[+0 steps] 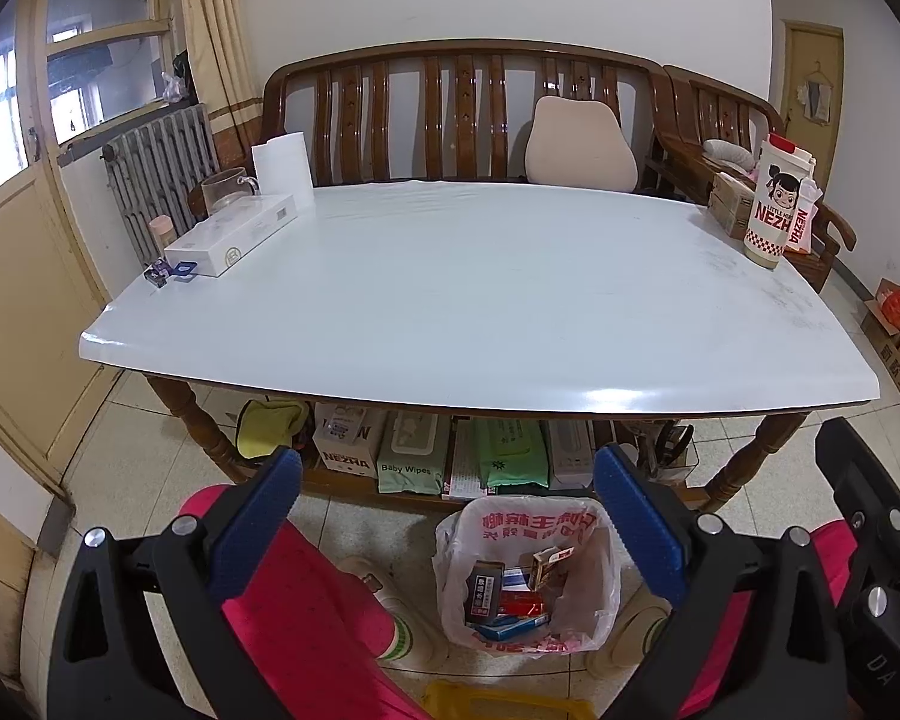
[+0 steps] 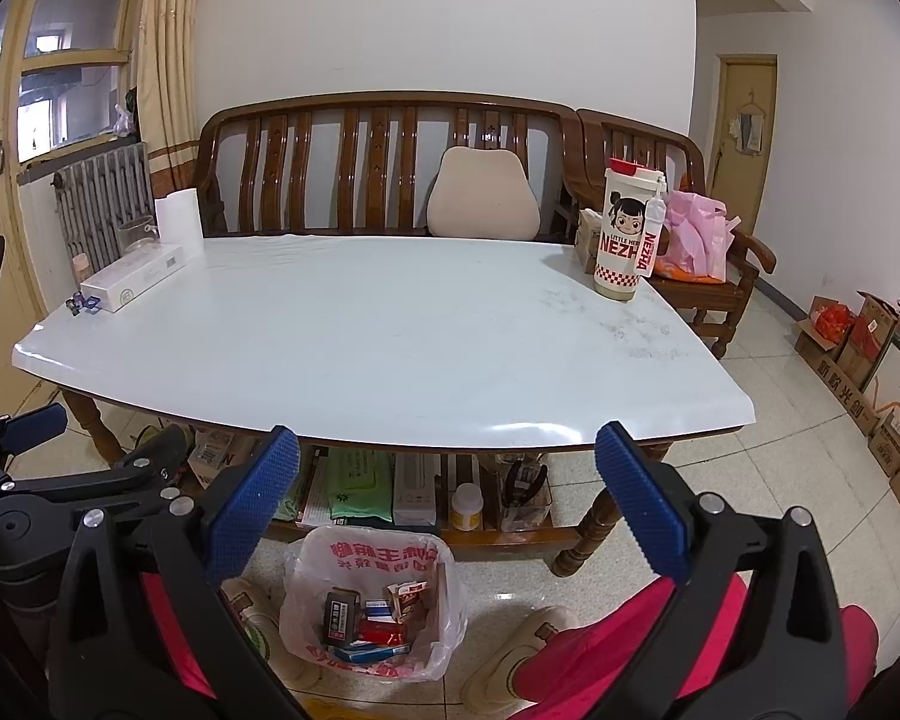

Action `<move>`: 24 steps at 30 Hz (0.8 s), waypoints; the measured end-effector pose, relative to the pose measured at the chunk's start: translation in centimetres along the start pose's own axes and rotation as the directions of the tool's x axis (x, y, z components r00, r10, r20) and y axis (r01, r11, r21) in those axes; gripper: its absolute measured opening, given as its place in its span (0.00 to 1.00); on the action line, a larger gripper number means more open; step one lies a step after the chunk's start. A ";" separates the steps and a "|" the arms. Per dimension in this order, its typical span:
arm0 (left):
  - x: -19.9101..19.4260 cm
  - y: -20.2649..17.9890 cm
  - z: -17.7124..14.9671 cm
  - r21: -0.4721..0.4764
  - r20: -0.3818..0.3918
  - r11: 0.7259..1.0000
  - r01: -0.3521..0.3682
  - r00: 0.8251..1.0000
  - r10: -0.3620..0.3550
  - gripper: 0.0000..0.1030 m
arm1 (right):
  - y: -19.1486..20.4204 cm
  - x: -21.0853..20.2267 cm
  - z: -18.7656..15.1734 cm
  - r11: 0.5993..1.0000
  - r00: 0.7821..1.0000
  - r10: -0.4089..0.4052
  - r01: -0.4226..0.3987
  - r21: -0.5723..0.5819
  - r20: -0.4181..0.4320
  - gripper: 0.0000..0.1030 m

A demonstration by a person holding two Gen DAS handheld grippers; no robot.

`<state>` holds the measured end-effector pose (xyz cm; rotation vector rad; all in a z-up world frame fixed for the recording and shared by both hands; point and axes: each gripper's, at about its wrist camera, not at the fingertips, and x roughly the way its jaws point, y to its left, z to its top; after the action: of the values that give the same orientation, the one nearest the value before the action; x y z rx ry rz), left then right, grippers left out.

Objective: Collect trash

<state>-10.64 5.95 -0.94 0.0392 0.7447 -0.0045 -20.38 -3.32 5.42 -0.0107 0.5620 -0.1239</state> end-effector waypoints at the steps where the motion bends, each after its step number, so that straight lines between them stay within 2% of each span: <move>1: 0.0 0.0 0.0 0.000 -0.001 1.000 0.001 1.000 -0.001 0.92 | 0.0 0.0 0.0 1.000 1.000 0.000 0.000 0.000 0.000 0.94; 17: -0.1 0.1 0.0 0.001 0.007 1.000 -0.013 1.000 0.013 0.92 | 0.1 0.0 0.0 1.000 1.000 0.001 -0.001 -0.001 0.000 0.94; 24: -0.4 -0.2 0.2 0.022 0.045 0.998 -0.055 0.998 0.054 0.93 | -0.2 0.2 0.3 1.000 1.000 0.013 -0.013 -0.002 -0.006 0.94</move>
<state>-10.82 5.75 -0.57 0.0817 0.6989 0.0377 -20.04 -3.54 5.54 -0.0085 0.5677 -0.1112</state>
